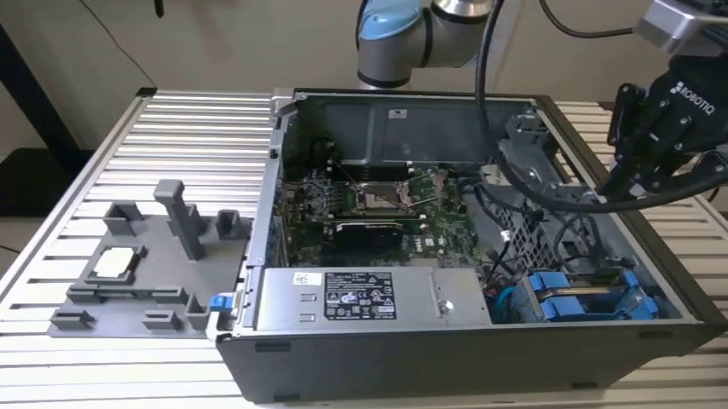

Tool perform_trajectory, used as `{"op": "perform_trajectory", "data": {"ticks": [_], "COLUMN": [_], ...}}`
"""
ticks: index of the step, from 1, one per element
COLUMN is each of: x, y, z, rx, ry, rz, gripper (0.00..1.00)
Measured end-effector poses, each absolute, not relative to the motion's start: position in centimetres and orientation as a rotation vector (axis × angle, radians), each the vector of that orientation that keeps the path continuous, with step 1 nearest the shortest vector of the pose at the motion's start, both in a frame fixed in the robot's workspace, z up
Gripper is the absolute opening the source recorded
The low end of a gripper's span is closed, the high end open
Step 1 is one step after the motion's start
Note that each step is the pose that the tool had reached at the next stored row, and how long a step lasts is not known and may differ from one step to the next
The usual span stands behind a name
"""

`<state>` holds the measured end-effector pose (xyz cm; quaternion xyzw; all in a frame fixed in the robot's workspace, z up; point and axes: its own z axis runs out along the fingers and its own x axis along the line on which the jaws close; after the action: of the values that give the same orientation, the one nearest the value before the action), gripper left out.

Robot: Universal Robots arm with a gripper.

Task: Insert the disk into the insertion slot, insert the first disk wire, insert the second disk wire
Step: 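Insert the second disk wire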

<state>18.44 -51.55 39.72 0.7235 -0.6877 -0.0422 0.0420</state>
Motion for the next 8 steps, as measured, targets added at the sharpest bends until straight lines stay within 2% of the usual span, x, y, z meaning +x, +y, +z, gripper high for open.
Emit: {"op": "perform_trajectory", "data": {"ticks": [8], "x": [14.8], "y": [-51.4], "z": [39.7], "rx": [2.225], "ry": [-2.116], "rz": [-0.107], "gripper": [0.27]}}
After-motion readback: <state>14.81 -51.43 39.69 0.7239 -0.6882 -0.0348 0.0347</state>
